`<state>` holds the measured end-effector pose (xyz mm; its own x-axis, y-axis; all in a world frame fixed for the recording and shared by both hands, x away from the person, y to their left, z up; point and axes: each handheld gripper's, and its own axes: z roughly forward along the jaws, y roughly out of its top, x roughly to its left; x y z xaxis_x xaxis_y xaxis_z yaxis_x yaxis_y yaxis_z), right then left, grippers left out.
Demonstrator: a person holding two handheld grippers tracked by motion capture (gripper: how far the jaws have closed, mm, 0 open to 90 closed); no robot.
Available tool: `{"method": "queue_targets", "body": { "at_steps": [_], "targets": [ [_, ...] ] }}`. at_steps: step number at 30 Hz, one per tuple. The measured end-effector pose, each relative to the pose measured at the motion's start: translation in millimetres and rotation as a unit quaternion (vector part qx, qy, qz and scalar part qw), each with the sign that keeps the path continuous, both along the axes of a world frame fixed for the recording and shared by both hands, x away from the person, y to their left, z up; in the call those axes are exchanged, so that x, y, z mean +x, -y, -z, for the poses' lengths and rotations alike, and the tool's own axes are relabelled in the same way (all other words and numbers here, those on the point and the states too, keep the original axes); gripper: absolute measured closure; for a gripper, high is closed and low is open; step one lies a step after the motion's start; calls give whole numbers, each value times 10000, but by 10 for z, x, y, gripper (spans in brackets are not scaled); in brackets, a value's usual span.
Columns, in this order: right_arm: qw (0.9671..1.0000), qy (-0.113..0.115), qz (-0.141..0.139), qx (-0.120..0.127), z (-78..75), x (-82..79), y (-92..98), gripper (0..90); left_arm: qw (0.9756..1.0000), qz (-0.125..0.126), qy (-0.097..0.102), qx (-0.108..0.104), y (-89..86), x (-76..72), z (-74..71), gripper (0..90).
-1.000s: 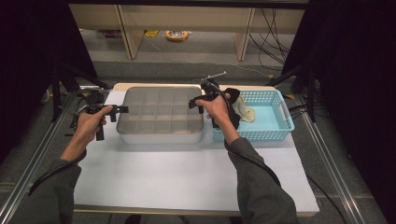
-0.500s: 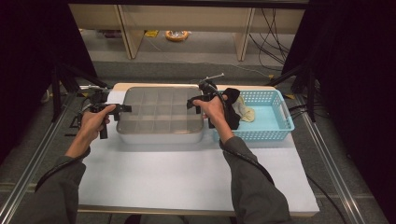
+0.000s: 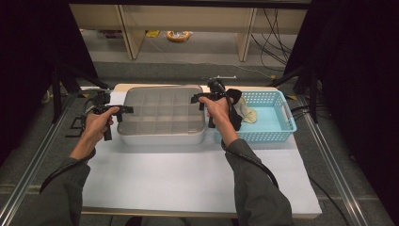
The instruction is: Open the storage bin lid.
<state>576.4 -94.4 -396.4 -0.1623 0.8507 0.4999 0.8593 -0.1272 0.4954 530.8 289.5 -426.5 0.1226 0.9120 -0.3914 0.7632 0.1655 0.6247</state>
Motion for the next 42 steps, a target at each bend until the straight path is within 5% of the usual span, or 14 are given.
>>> {"method": "queue_targets", "body": {
  "at_steps": [3, 5, 10, 14, 15, 19, 25, 26, 35, 42],
  "targets": [
    [9994, 95, 148, 303, -85, -26, 61, 461, 10000, -34, 84, 16, 3, -27, -42, 377],
    [9988, 338, -60, 352, -113, -34, 154, 538, 9998, -89, 181, 23, -6, -57, -95, 393],
    [9986, 368, 46, 378, -180, -68, 175, 633, 9996, -156, 247, 64, -12, -93, -169, 413],
    [9972, 647, -148, 349, -210, -88, 211, 717, 9992, -211, 327, 122, -15, -147, -244, 435],
    [9977, 489, -12, 463, -236, -103, 192, 718, 9990, -271, 339, 115, -15, -163, -268, 446],
    [9960, 756, -178, 437, -278, -126, 219, 718, 9986, -284, 411, 194, -11, -218, -339, 478],
    [9962, 607, -107, 612, -390, -202, 220, 719, 9980, -276, 523, 228, 15, -348, -479, 488],
    [9939, 969, -314, 432, -385, -192, 266, 719, 9979, -280, 541, 229, 18, -366, -506, 489],
    [9915, 1070, -315, 673, -567, -421, 396, 718, 9942, -60, 911, 568, 121, -727, -849, 518],
    [9900, 1141, -383, 732, -626, -635, 532, 716, 9924, 110, 1010, 698, 207, -910, -911, 549]
  ]
}}
